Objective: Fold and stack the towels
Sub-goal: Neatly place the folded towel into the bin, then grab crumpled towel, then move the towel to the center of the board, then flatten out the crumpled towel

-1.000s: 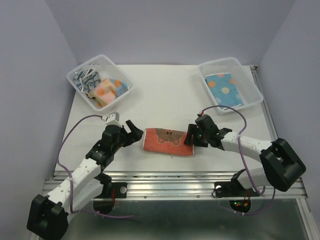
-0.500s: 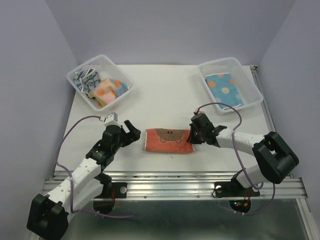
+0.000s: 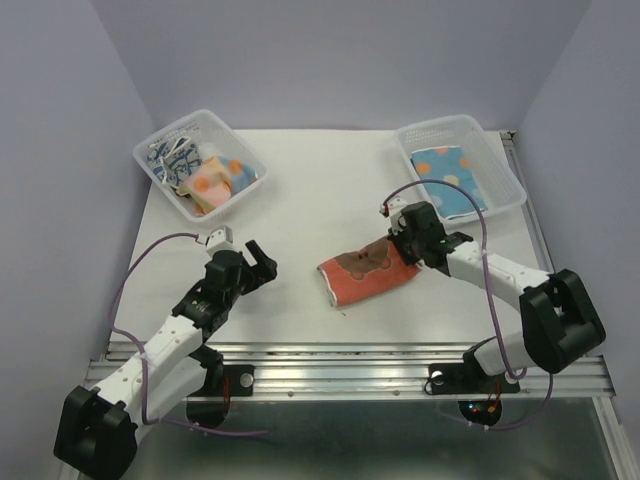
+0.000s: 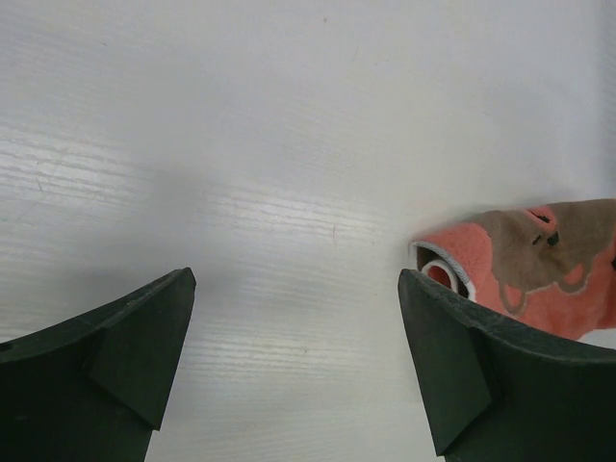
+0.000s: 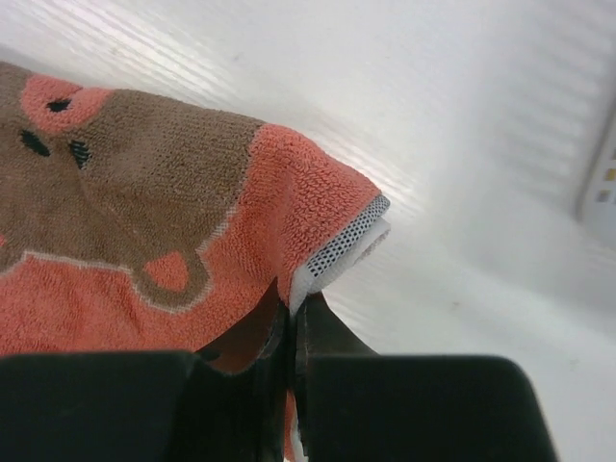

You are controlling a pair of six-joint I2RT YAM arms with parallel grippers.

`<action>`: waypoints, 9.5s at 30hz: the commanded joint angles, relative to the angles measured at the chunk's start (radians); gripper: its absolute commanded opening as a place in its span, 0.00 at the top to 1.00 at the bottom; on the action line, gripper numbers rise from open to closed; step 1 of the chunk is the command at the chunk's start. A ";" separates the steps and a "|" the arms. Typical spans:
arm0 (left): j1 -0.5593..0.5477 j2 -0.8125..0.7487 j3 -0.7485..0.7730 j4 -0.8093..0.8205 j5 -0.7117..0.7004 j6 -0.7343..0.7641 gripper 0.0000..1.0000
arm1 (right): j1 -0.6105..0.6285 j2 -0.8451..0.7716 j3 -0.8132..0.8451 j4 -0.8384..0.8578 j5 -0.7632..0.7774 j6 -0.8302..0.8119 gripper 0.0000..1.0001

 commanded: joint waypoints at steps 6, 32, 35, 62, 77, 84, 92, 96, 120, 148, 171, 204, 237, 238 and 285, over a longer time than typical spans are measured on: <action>0.001 0.028 0.012 -0.001 -0.042 0.008 0.01 | -0.242 -0.154 0.098 -0.138 -0.344 -0.588 0.98; 0.002 0.013 0.051 -0.068 -0.187 -0.038 0.01 | -0.649 -0.186 0.319 -0.607 -0.298 -1.552 0.99; 0.002 0.012 0.052 -0.068 -0.197 -0.040 0.01 | -0.673 -0.148 0.331 -0.526 -0.255 -1.535 0.99; 0.002 -0.036 0.045 -0.077 -0.229 -0.055 0.01 | -0.679 -0.007 0.303 0.277 -0.535 -1.418 0.99; 0.002 -0.062 0.049 -0.108 -0.243 -0.084 0.01 | -0.670 0.196 0.440 0.363 -0.611 -1.372 0.99; 0.002 -0.065 0.072 -0.123 -0.253 -0.092 0.01 | -0.644 0.294 0.474 0.478 -0.608 -1.349 0.99; 0.002 -0.058 0.083 -0.131 -0.292 -0.097 0.01 | -0.621 0.397 0.498 0.574 -0.597 -1.354 0.99; 0.002 -0.042 0.094 -0.134 -0.304 -0.095 0.01 | -0.618 0.435 0.509 0.620 -0.583 -1.346 0.99; 0.002 0.021 0.123 -0.139 -0.321 -0.078 0.01 | -0.589 0.576 0.584 0.702 -0.595 -1.288 0.88; 0.062 0.145 0.527 -0.159 -0.503 0.073 0.01 | -0.557 0.326 0.889 0.238 -0.768 0.195 0.00; 0.509 1.090 1.230 -0.060 0.033 0.569 0.01 | -0.329 -0.033 0.233 0.312 -0.046 0.774 0.00; 0.524 0.816 1.336 -0.200 0.155 0.377 1.00 | -0.305 -0.185 0.054 0.240 -0.032 0.751 0.00; 0.053 0.516 0.704 -0.191 -0.033 0.044 0.01 | -0.003 -0.193 0.073 -0.013 0.092 0.613 0.00; 0.051 0.506 0.678 -0.174 0.005 0.047 0.01 | 0.008 -0.147 0.081 -0.013 0.102 0.623 0.00; 0.205 0.308 0.227 -0.099 -0.114 -0.045 0.01 | 0.134 0.619 0.742 0.061 -0.055 0.576 0.59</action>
